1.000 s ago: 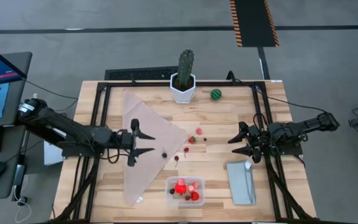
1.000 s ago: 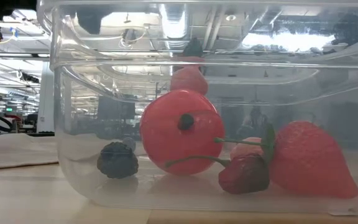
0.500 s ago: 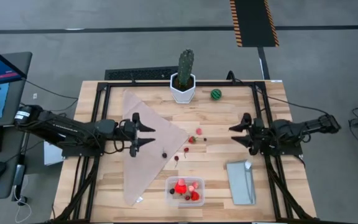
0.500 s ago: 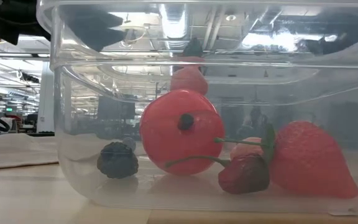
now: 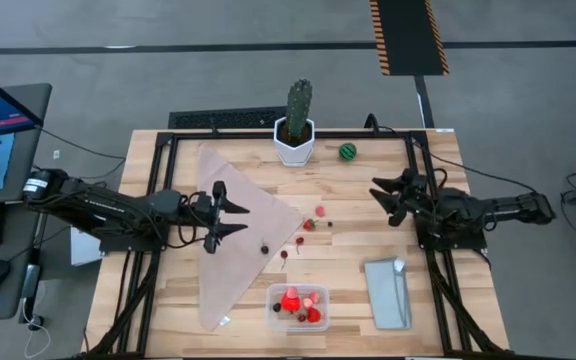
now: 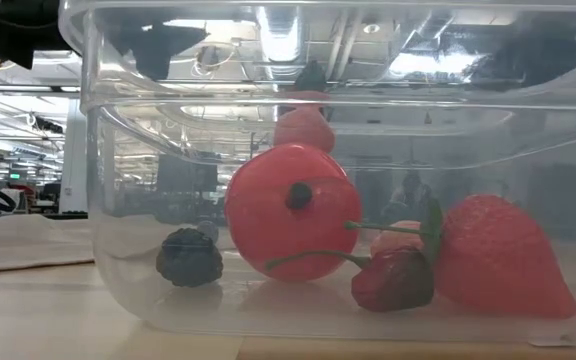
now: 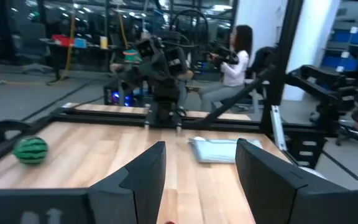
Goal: Pick and placing Produce into tupperware
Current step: Put the blueberry into the transparent bin
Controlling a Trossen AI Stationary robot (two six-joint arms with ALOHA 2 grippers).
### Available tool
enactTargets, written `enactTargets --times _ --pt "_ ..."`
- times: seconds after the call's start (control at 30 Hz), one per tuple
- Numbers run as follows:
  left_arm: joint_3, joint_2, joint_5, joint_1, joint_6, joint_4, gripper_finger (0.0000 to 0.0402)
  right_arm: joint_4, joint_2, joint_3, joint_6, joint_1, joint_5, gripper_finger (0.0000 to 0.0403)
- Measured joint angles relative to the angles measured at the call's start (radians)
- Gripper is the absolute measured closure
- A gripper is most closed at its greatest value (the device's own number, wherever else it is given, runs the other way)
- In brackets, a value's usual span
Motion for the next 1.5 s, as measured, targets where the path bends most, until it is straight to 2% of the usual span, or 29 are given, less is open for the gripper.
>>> enactTargets --times 0.17,0.33,0.5,0.63,0.77,0.9,1.03,1.2,1.5 --pt "0.0 0.001 -0.016 0.0 0.013 0.04 0.022 -0.169 0.08 0.089 0.002 0.0 -0.021 0.0148" --pt "0.0 0.001 -0.025 -0.007 -0.019 0.062 0.022 -0.406 0.216 0.231 0.095 0.017 -0.063 0.0148" --pt "0.0 -0.007 -0.017 -0.007 -0.034 0.11 0.022 -0.569 0.388 0.365 0.188 0.015 -0.161 0.0148" --pt "-0.011 -0.063 -0.017 -0.007 -0.025 0.054 0.022 -0.647 0.517 0.45 0.198 0.015 -0.183 0.0148" --pt "-0.129 -0.177 -0.009 -0.007 -0.032 0.119 0.022 -0.748 0.635 0.51 0.199 0.003 -0.184 0.0148" --pt "-0.278 -0.333 -0.058 -0.007 -0.067 0.208 0.0219 -0.749 0.717 0.538 0.177 0.006 -0.187 0.0148" --pt "-0.269 -0.437 -0.052 -0.008 -0.08 0.023 0.022 -0.716 0.79 0.541 0.173 0.005 -0.185 0.0148" --pt "-0.276 -0.476 -0.057 -0.008 -0.04 0.006 0.022 -0.677 0.923 0.541 0.179 -0.011 -0.185 0.0148" --pt "-0.277 -0.474 -0.189 -0.008 -0.075 -0.05 0.022 -0.479 1.15 0.541 0.118 -0.017 -0.221 0.0148"
